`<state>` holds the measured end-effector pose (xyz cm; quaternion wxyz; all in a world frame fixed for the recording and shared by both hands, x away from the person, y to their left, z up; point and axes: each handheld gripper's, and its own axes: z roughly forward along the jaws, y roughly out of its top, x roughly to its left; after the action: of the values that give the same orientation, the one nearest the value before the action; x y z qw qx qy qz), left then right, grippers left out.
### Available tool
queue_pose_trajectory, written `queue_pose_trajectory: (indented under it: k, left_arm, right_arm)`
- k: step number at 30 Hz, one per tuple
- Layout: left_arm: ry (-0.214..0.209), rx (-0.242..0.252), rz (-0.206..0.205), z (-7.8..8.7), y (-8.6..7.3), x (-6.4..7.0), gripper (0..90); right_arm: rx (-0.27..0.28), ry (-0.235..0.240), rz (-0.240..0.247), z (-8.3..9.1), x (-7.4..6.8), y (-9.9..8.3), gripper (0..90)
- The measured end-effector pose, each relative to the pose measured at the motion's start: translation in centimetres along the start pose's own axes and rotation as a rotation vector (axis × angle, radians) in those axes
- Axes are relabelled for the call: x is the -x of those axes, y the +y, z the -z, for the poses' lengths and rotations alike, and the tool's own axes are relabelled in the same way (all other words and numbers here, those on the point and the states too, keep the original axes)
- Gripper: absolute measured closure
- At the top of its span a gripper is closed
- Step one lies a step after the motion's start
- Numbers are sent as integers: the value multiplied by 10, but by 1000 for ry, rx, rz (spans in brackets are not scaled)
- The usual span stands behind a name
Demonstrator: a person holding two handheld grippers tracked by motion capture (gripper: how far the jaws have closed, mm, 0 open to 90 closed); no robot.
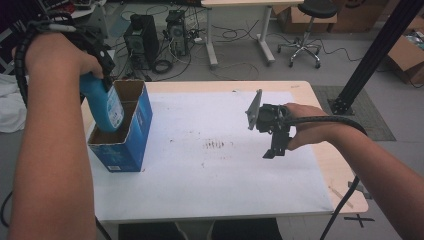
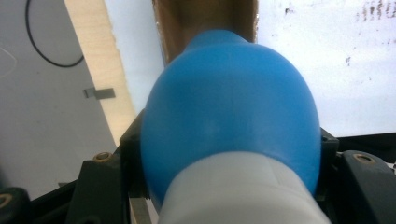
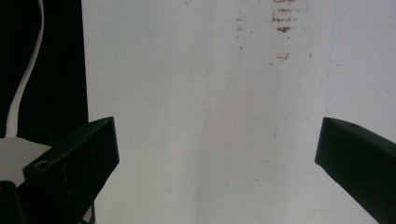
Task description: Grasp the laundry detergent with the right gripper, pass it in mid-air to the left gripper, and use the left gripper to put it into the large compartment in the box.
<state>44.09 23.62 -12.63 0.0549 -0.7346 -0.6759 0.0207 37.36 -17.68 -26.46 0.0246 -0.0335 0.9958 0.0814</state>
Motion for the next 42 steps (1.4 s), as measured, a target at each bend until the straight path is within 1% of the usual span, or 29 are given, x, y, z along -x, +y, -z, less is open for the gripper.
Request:
queue_pose_trajectory:
  k: [4, 5, 6, 8, 9, 12, 14, 15, 17, 19, 21, 22, 23, 24, 27, 29, 30, 31, 42]
  left_arm:
    - [1, -16, -16, -13, 4, -1, 381]
    - [1, -16, -16, -13, 4, -1, 380]
    - [3, -13, -12, -17, 5, -1, 380]
    - [22, -15, -11, -25, 7, -1, 380]
    - [24, -18, -12, -27, 8, -1, 380]
    - [17, -14, -5, -36, 9, -1, 380]
    - [12, -15, -7, -43, 10, -1, 380]
    - [12, -15, -7, -43, 10, -1, 380]
    - [9, -24, -21, -53, 12, -1, 380]
    - [3, -32, -19, -59, 12, -1, 380]
    - [5, -31, -25, -65, 13, 0, 380]
    - [5, -31, -25, -65, 13, 0, 380]
    - [6, -38, -23, -72, 13, 0, 380]
    - [6, -32, -19, -75, 14, 0, 380]
    - [8, -31, -22, -85, 14, 0, 380]
    - [1, -34, -14, -91, 15, -1, 380]
    - [5, -38, -19, -95, 16, -1, 380]
    - [3, -36, -15, -98, 16, 0, 380]
    - [0, -51, -29, -129, 22, 0, 380]
  right_arm:
    - [-13, 2, 4, 0, -1, 0, 0]
    - [-14, 2, 8, 0, -1, 1, 0]
    - [-14, 3, 9, 0, -1, 1, 0]
    - [-18, 4, 10, 0, -2, 0, 0]
    - [-19, 6, 9, -1, -2, 0, 0]
    - [-19, 4, 12, -1, -3, -1, 0]
    - [-21, 6, 10, -1, -3, -1, 0]
    - [-21, 6, 10, -1, -3, -1, 0]
    - [-18, 5, 11, -1, -4, -2, 0]
    - [-20, 3, 12, 0, -5, -2, 0]
    - [-18, 2, 11, 0, -5, -3, 0]
    - [-18, 2, 11, 0, -5, -3, 0]
    - [-19, 0, 10, 0, -5, -4, 0]
    - [-18, 1, 10, 0, -5, -4, 0]
    - [-22, 2, 10, 1, -6, -4, 0]
    - [-25, 2, 8, 1, -6, -5, 0]
    - [-26, 2, 8, 1, -6, -5, 0]
    - [-27, 1, 7, 1, -6, -5, 0]
    - [-36, 8, 7, 0, -7, -6, 0]
